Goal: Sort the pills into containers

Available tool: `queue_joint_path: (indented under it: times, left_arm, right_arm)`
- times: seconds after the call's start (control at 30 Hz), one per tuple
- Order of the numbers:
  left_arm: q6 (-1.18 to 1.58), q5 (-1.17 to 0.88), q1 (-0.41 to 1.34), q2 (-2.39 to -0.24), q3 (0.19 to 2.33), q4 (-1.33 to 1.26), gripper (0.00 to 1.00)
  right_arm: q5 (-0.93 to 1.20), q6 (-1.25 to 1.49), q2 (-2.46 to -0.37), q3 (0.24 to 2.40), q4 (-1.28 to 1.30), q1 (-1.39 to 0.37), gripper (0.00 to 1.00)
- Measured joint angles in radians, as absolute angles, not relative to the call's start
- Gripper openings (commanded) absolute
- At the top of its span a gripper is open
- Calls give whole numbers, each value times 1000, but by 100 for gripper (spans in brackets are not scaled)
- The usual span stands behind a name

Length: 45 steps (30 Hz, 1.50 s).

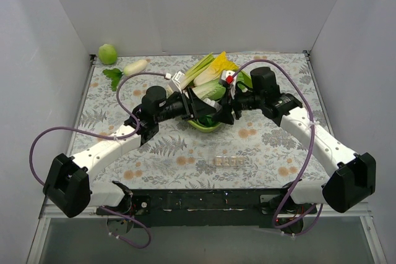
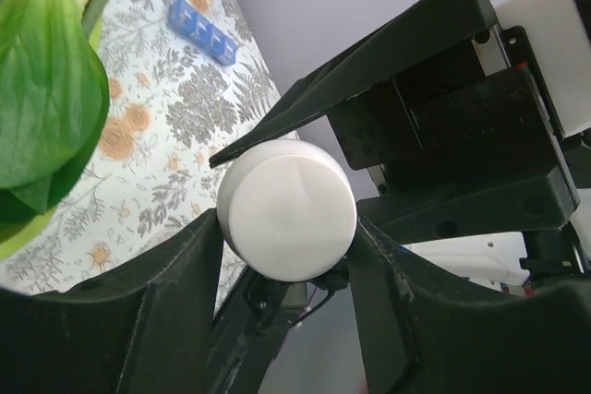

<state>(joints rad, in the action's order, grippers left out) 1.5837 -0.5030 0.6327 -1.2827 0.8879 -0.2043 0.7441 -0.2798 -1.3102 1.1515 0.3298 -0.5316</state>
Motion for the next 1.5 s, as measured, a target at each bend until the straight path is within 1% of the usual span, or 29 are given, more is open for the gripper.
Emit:
queue_joint_path:
  times: [0.03,0.07,0.1,0.17,0.2,0.33,0.4,0.53,0.63,0.77,0.9,1.07,1.17,1.3,1.4,1.43,1.5]
  left_arm:
    - [1589,-503,633,-1272,873,-212,46]
    - [1594,-504,635,-1258,859,-217,62]
    - [1595,-505,638,-1241,844,-216,71]
    - [1586,-509,645,-1194,811,-218,84]
    - [1574,-514,643,-1154,789,-217,98]
    - [1456,-564,636,-975,752,-186,98]
    - [1355,-611,636,-896,752,-160,98]
    - [1145,-714,636,-782,719,-126,98]
    - [994,-769,640,-737,664,-107,98]
    - [801,-796,667,-757,630,-78,98]
    - [665,-761,737,-796,629,-86,98]
    - [535,-649,864,-878,633,-116,97]
    - [484,-580,927,-934,636,-126,95]
    - [443,-492,980,-982,642,-136,88]
    - [437,-450,993,-990,650,-141,82]
    - [437,-439,996,-991,653,-144,77]
    - [440,-421,998,-992,659,-152,72]
  right_arm:
    - [751,-286,-1306,1147,329,-532,4]
    - [762,-299,-1301,1140,332,-533,4]
    - [779,-319,-1291,1129,333,-535,4]
    - [813,-370,-1260,1101,344,-541,4]
    - [827,-402,-1237,1082,359,-540,4]
    - [875,-548,-1166,1038,454,-537,3]
    - [897,-625,-1141,1023,501,-537,3]
    - [931,-762,-1113,995,588,-537,4]
    - [954,-856,-1109,965,637,-538,4]
    - [966,-928,-1109,939,680,-545,4]
    - [979,-954,-1110,937,687,-553,3]
    - [991,-958,-1110,931,686,-561,3]
    - [993,-957,-1110,926,682,-563,3]
    - [995,-952,-1110,914,679,-563,3]
    - [994,-946,-1110,905,677,-563,3]
    - [994,-945,-1110,902,677,-563,3]
    - [994,-942,-1110,899,677,-563,3]
